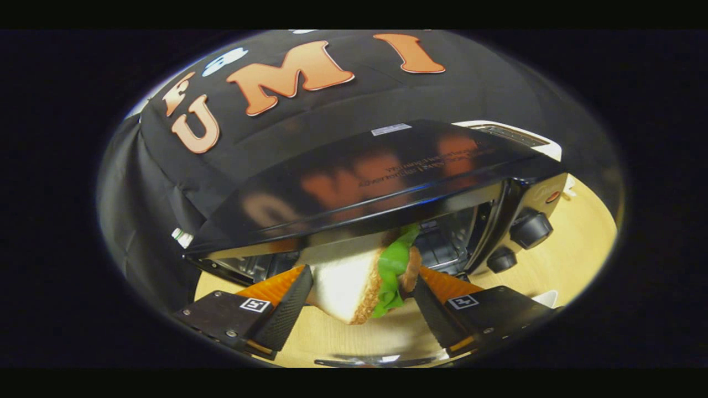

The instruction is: Open the toaster oven, put the food inside, and close the toaster oven door.

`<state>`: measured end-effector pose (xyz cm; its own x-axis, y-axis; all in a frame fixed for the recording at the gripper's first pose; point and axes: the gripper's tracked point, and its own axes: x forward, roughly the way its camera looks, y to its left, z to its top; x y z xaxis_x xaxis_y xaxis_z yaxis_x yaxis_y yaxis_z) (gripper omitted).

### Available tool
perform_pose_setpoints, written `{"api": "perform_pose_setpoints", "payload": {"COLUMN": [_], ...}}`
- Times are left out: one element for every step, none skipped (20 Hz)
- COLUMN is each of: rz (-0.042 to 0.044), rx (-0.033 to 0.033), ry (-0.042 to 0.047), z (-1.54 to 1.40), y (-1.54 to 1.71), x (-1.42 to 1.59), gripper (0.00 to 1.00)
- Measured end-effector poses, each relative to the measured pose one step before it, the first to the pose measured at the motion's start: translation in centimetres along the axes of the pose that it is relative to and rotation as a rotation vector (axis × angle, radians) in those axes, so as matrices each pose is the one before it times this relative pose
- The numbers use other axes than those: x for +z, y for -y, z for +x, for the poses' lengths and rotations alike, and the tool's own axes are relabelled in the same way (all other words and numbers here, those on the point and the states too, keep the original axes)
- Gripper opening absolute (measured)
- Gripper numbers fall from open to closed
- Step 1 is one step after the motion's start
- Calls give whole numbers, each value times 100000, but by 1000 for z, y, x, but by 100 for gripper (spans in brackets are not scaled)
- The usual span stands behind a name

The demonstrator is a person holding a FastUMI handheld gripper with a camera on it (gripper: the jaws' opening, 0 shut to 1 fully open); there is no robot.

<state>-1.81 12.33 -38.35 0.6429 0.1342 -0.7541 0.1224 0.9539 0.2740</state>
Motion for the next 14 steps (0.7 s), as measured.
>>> {"api": "perform_pose_setpoints", "payload": {"rz": [-261, -816, -930, -583, -602, -39, 75, 380, 481, 1840, 3459, 5131, 5090, 2208], "rx": [-14, -119, -74, -241, -133, 179, 355, 870, 783, 1459, -360, -176, 409, -88], "ry": [-1143, -585, -379, -623, -1625, -2423, -2191, -422, 1279, 2750, 1898, 526, 2279, 1801], "z": [-272, -85, -127, -10, 80, 43, -62, 43, 174, 314, 222, 199, 319, 364], "y": [72, 65, 121, 142, 184, -20, -78, -251, -264, -406, -142, -125, -295, -163], "x": [-178, -212, -90, -154, -411, -564, -446, -95, 448, 720, 775, 602, 732, 699], "gripper": [100, 100, 100, 100, 100, 100, 100, 100, 100, 100, 100, 100, 96, 92]}}
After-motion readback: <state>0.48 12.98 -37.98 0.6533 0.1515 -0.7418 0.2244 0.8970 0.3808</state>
